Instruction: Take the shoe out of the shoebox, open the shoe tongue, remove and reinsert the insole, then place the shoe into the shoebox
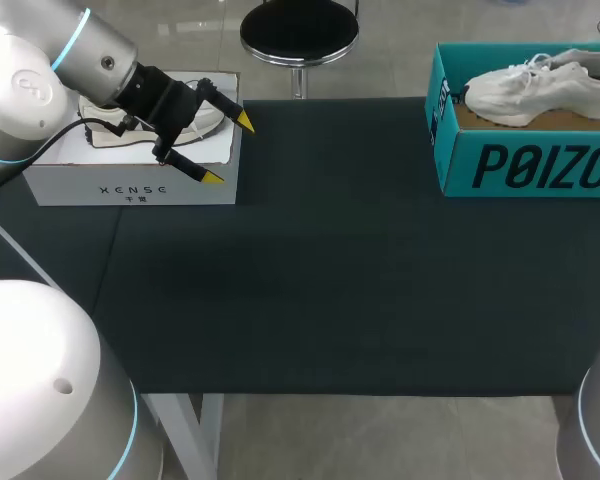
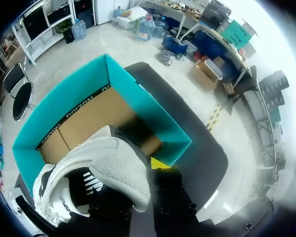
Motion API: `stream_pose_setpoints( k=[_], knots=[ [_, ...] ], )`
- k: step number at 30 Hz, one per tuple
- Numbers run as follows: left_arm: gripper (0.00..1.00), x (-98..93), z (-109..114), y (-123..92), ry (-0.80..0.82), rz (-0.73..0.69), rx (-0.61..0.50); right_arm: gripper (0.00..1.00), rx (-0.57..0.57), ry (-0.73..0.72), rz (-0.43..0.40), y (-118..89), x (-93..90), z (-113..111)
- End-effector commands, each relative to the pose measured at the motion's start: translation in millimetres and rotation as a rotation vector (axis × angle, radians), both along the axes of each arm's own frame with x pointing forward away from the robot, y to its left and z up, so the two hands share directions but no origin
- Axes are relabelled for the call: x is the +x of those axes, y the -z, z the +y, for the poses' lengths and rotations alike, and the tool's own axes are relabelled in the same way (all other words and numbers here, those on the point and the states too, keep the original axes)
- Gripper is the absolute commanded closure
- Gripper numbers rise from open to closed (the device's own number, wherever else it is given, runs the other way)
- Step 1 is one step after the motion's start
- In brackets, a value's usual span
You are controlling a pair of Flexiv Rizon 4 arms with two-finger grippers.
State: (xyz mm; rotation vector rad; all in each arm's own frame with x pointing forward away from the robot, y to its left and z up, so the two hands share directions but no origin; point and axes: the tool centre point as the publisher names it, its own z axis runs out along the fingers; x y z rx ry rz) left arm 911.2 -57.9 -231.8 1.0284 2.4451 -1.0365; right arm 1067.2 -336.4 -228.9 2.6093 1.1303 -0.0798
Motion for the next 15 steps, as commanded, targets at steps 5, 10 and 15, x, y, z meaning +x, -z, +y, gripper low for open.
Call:
stream_pose_setpoints(
  k=[5,10,15],
  knots=[
    [0.0,0.5,0,0,0.0,0.0,0.004,1.0,0.003,0.011,0.0,15,-2.3,-7],
    [0.0,0.5,0,0,0.0,0.0,0.004,1.0,-0.006,0.014,0.01,21,-2.2,-8],
    [0.0,0.5,0,0,0.0,0.0,0.004,1.0,-0.015,0.018,0.027,33,-1.3,-9]
  ],
)
